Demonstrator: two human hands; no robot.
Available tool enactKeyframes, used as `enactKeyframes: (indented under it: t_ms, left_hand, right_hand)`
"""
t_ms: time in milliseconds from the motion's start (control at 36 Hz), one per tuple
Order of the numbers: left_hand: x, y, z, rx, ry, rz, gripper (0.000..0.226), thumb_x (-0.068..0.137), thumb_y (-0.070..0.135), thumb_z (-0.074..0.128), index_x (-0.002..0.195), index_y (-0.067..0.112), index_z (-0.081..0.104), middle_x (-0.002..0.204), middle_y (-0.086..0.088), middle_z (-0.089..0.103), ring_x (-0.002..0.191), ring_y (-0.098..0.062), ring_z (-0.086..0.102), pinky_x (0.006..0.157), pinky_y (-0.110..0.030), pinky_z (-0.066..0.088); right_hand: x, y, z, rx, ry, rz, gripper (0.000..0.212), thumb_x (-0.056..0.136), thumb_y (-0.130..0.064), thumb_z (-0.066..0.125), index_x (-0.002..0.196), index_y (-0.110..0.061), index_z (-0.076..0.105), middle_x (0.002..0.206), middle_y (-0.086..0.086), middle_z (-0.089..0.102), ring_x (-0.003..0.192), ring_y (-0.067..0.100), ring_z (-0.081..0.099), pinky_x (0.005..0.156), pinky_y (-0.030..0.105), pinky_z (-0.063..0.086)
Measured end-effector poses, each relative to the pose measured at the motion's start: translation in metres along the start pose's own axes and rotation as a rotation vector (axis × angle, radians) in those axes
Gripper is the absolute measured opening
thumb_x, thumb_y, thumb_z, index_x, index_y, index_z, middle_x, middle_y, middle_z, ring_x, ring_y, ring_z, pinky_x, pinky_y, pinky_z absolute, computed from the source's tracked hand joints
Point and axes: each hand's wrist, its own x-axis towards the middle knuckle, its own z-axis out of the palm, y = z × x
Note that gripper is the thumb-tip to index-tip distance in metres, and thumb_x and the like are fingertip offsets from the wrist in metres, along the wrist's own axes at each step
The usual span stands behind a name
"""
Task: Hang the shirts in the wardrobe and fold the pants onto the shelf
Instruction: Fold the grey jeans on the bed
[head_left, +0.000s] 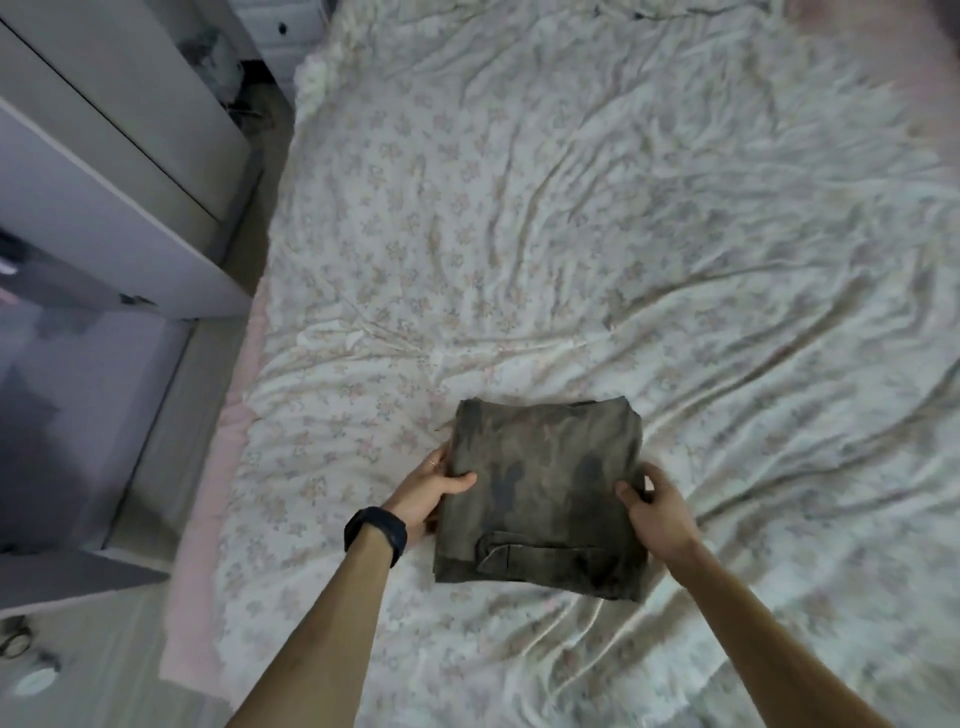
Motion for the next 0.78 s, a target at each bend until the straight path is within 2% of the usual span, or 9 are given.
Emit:
enactKeyframes:
  t_ms: [83,167,250,306,417,472,583,667,778]
  left_hand:
    - [-0.003,-0.016,0.024,-0.046,-0.116,-0.033,0.070,0.085,0.018,0.079,0.144,0.040,0.046,0.131,0.000,0.067,0.120,-0.028,0.064,0.104,-0.052,0.049]
    - [0.000,-0.037,0.057,-0.025,-0.085,0.001,0.076,0.083,0.011,0.081,0.141,0.043,0.044,0.125,0.004,0.070,0.113,-0.027,0.068,0.103,-0.058,0.048]
    - [0.003,-0.053,0.080,-0.025,-0.029,0.002,0.082,0.078,-0.004,0.081,0.138,0.038,0.044,0.116,0.005,0.074,0.107,-0.025,0.071,0.096,-0.055,0.054]
    - [0.002,-0.056,0.084,-0.017,-0.049,0.003,0.080,0.077,-0.007,0.080,0.138,0.032,0.047,0.122,0.002,0.072,0.112,-0.024,0.069,0.097,-0.051,0.054]
    - [-0.012,-0.049,0.081,0.084,-0.093,-0.012,0.068,0.081,-0.004,0.077,0.138,0.023,0.054,0.124,-0.003,0.071,0.114,-0.025,0.068,0.097,-0.048,0.054]
    - [-0.024,-0.041,0.078,0.119,-0.082,0.003,0.066,0.082,-0.004,0.077,0.137,0.025,0.055,0.122,-0.002,0.072,0.111,-0.024,0.069,0.090,-0.043,0.058]
    - [-0.066,-0.011,0.073,0.098,-0.018,0.089,0.075,0.080,-0.004,0.078,0.138,0.035,0.051,0.117,0.000,0.073,0.108,-0.023,0.070,0.078,-0.038,0.060]
    - [-0.112,0.019,0.066,0.060,-0.005,0.191,0.081,0.078,-0.006,0.079,0.138,0.040,0.052,0.125,-0.007,0.068,0.111,-0.026,0.069,0.083,-0.044,0.060]
    - [-0.185,0.065,0.056,0.033,0.032,0.366,0.086,0.069,-0.003,0.085,0.133,0.047,0.057,0.128,-0.012,0.064,0.114,-0.029,0.067,0.086,-0.047,0.059]
  right_hand:
    - [-0.003,0.018,-0.032,0.131,0.053,0.013,0.039,0.098,-0.032,0.062,0.136,-0.026,0.054,0.118,0.012,0.070,0.108,0.034,0.065,0.094,0.047,0.054]
    - [-0.003,0.044,-0.066,0.209,0.025,0.047,0.044,0.095,-0.031,0.069,0.135,-0.034,0.051,0.109,0.011,0.071,0.100,0.031,0.069,0.089,0.049,0.057]
    - [-0.005,0.068,-0.089,0.342,-0.118,0.024,0.073,0.082,-0.010,0.083,0.140,-0.039,0.049,0.100,0.005,0.071,0.089,0.014,0.073,0.069,0.025,0.059]
    - [-0.005,0.074,-0.100,0.353,-0.190,-0.026,0.087,0.075,0.002,0.084,0.142,-0.040,0.048,0.090,-0.001,0.072,0.087,0.008,0.072,0.066,0.018,0.056]
    - [-0.011,0.068,-0.112,0.408,-0.285,-0.061,0.088,0.074,0.005,0.085,0.133,-0.052,0.054,0.103,-0.001,0.072,0.098,0.017,0.073,0.070,0.040,0.062]
    - [-0.020,0.058,-0.115,0.446,-0.326,-0.071,0.086,0.074,0.007,0.084,0.129,-0.054,0.056,0.115,0.004,0.067,0.098,0.021,0.073,0.070,0.044,0.062]
    - [-0.042,0.018,-0.128,0.502,-0.380,-0.171,0.086,0.075,0.008,0.082,0.126,-0.056,0.058,0.126,0.007,0.060,0.097,0.025,0.074,0.068,0.041,0.062]
    - [-0.063,-0.030,-0.146,0.494,-0.424,-0.277,0.087,0.073,0.002,0.086,0.126,-0.060,0.057,0.125,0.003,0.060,0.100,0.021,0.073,0.069,0.041,0.062]
    - [-0.096,-0.108,-0.166,0.460,-0.455,-0.426,0.089,0.074,0.002,0.085,0.137,-0.052,0.051,0.126,0.005,0.059,0.097,0.020,0.073,0.067,0.037,0.061]
